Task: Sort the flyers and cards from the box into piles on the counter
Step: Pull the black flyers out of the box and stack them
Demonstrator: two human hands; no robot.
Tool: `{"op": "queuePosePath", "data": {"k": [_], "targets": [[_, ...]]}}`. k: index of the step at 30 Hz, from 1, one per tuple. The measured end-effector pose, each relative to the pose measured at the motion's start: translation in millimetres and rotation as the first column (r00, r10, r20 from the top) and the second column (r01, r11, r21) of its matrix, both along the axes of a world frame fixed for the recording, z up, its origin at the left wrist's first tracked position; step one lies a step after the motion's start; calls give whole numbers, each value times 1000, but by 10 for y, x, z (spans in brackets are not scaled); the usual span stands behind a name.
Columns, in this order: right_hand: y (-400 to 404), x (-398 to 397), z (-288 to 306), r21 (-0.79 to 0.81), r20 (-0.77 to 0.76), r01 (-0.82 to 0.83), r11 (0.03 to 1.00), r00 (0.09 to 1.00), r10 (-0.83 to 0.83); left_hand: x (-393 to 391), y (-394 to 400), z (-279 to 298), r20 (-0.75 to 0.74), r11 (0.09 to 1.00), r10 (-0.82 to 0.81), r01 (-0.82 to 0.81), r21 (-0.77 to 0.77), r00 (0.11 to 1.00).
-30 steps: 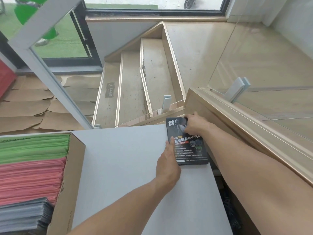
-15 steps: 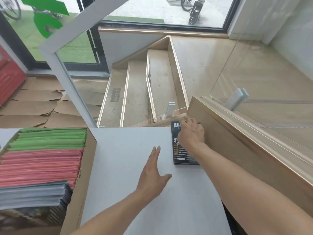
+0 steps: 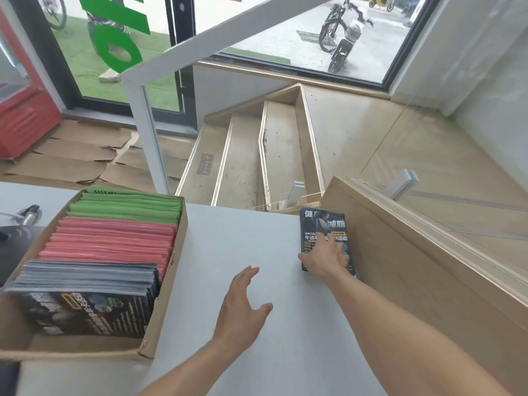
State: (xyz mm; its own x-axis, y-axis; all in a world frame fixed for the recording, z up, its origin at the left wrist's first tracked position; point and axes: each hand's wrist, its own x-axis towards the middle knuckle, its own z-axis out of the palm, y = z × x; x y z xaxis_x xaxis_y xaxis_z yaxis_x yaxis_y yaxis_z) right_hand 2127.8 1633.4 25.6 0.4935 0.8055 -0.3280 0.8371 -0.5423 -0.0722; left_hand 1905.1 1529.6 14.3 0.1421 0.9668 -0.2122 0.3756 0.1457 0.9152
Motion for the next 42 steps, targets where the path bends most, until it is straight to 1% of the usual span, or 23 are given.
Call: {"op": "queuePosePath", "data": {"k": [6, 8, 9, 11, 13, 15, 16, 18, 20, 22, 23, 24, 25, 26, 27, 29, 30, 31, 33, 35, 38, 42], "targets": [[-96, 11, -43, 9, -54, 29, 1000, 998, -28, -55, -52, 16, -4, 999, -8, 8, 33, 1000], [-138, -14, -34, 25, -51, 31, 999, 998, -30, -81, -65, 41, 3, 999, 6, -6, 43, 1000], [-158, -38, -19, 62, -32, 23, 998, 999, -21, -97, -78, 63, 11, 999, 12, -12, 49, 1000], [-178, -138, 41, 204, -16, -32, 978, 999, 35, -149, -124, 151, 40, 996, 33, -36, 77, 999], [-163, -351, 148, 387, -79, -115, 915, 985, 157, -221, -190, 302, 86, 985, 76, -88, 148, 993], [-133, -705, 286, 535, -154, -190, 823, 936, 316, -339, -263, 505, 154, 953, 126, -163, 255, 980], [-140, -923, 364, 598, -176, -224, 770, 900, 399, -417, -295, 615, 186, 928, 145, -199, 314, 972], [-225, -1404, 518, 703, -172, -298, 646, 810, 561, -629, -332, 794, 233, 862, 187, -273, 427, 954], [-369, -1887, 632, 765, -90, -413, 494, 691, 717, -925, -338, 902, 241, 781, 262, -352, 516, 935], [-529, -2327, 663, 763, 8, -546, 345, 542, 840, -1289, -321, 935, 194, 716, 386, -425, 553, 902], [-598, -2515, 658, 745, 43, -600, 292, 480, 876, -1490, -311, 924, 149, 691, 456, -455, 562, 877], [-656, -2674, 638, 719, 76, -646, 257, 441, 895, -1703, -296, 885, 87, 670, 522, -471, 574, 848], [-705, -2809, 605, 688, 115, -687, 233, 420, 900, -1921, -279, 814, 1, 658, 578, -467, 590, 816], [-751, -2924, 569, 648, 155, -727, 226, 417, 896, -2141, -260, 718, -121, 665, 616, -433, 608, 778], [-793, -3019, 537, 601, 192, -763, 236, 425, 885, -2348, -252, 597, -278, 703, 624, -370, 608, 730], [-859, -3135, 483, 516, 263, -815, 261, 441, 858, -2642, -288, 388, -584, 826, 540, -246, 508, 606], [-888, -3163, 463, 488, 293, -831, 267, 444, 847, -2717, -324, 308, -673, 869, 480, -203, 451, 562], [-923, -3173, 447, 469, 317, -841, 269, 445, 838, -2751, -364, 256, -716, 893, 438, -171, 417, 543], [-993, -3166, 412, 444, 363, -858, 258, 436, 824, -2746, -408, 212, -722, 903, 413, -146, 404, 555], [-1063, -3154, 377, 433, 401, -869, 240, 424, 812, -2722, -403, 229, -704, 898, 423, -156, 412, 570], [-1138, -3161, 342, 443, 425, -862, 246, 444, 789, -2723, -398, 232, -674, 890, 440, -186, 417, 594], [-1224, -3202, 302, 465, 445, -851, 243, 463, 767, -2766, -442, 209, -633, 892, 424, -178, 416, 648]]}}
